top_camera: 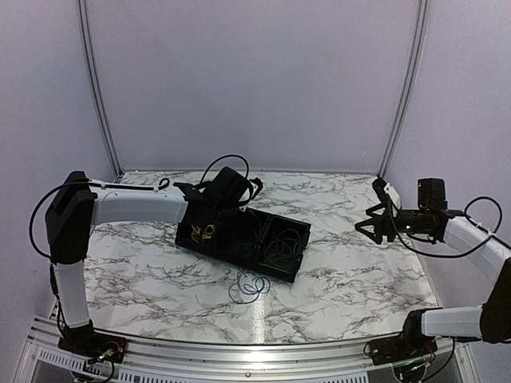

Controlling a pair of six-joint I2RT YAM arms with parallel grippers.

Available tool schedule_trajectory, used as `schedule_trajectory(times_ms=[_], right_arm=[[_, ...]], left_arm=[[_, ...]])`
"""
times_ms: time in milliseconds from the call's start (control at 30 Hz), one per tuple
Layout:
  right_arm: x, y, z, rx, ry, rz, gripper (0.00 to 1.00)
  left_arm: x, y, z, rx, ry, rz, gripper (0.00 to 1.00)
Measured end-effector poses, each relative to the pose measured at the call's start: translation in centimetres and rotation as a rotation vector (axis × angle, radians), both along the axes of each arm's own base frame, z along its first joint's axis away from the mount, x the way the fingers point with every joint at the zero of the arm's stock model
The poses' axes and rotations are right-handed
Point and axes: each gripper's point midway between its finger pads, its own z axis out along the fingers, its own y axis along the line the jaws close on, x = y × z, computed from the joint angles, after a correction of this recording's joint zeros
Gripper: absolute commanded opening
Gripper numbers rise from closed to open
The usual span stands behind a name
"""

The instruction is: Untangle the cables

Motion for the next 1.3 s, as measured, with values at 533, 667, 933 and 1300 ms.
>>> schedule_trajectory(times_ms=[533,667,933,1300], right_arm=[[0.0,0.0,0.0,-0.003,-0.003,0.003,0.82],[0.0,0.0,0.0,-0.006,-0.007,0.005,0.82],[0.0,0.0,0.0,-0.011,-0.011,0.009,0.81],[-0.3,0.0,0.1,-0.023,-0.030,0.013,0.81]], left_arm=[[-1.4,2.3,6.7,-0.069,-0.062,0.053,0.48],[-4.6,3.2,7.3,-0.069,-0.063,0.025,0.47],[-14.9,2.6,5.3,-0.126,0.061,-0.093,0.48],[-18.1,4.4,-3.5,-0.087,0.214,-0.015,0.48]])
